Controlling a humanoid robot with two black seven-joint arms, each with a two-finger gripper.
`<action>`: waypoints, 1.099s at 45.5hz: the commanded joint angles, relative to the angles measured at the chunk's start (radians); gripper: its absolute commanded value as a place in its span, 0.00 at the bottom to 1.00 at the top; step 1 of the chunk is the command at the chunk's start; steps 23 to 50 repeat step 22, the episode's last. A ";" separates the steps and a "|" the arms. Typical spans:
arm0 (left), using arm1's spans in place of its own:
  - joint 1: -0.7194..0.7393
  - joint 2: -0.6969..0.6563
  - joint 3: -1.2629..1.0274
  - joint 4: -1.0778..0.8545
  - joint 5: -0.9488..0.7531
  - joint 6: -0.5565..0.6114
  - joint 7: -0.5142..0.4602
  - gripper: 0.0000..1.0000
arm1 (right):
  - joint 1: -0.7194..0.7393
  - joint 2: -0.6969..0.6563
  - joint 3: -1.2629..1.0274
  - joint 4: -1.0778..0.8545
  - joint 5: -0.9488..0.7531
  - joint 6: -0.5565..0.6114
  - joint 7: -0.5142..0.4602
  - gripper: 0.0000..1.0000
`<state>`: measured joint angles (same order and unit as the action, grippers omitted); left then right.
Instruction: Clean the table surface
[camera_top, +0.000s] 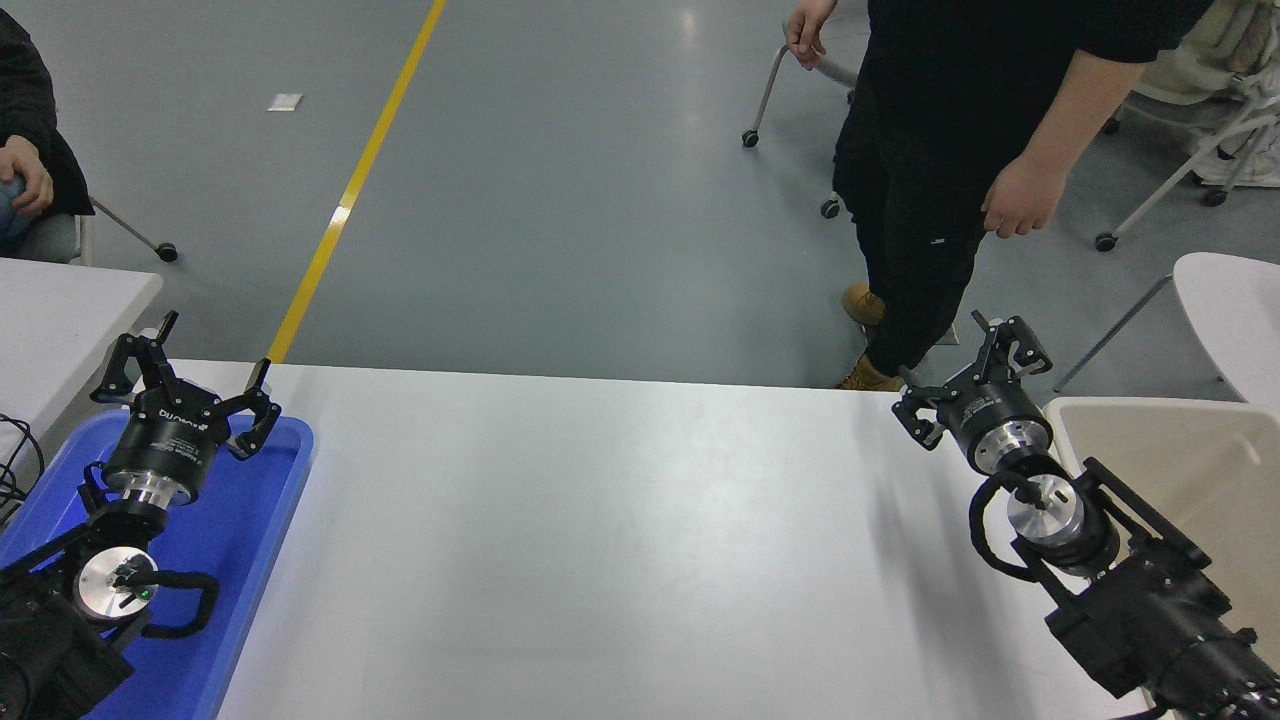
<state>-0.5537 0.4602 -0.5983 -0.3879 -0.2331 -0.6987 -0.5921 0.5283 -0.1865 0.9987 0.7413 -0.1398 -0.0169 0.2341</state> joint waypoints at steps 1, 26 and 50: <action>0.000 0.000 0.000 0.000 0.000 -0.001 0.000 1.00 | -0.011 0.005 -0.054 0.004 -0.087 0.003 0.043 1.00; 0.000 0.000 0.002 0.000 0.000 -0.001 0.000 1.00 | -0.002 0.004 -0.078 0.001 -0.092 0.002 0.044 1.00; 0.000 0.000 0.002 0.000 0.000 -0.001 0.000 1.00 | -0.002 0.004 -0.078 0.001 -0.092 0.002 0.044 1.00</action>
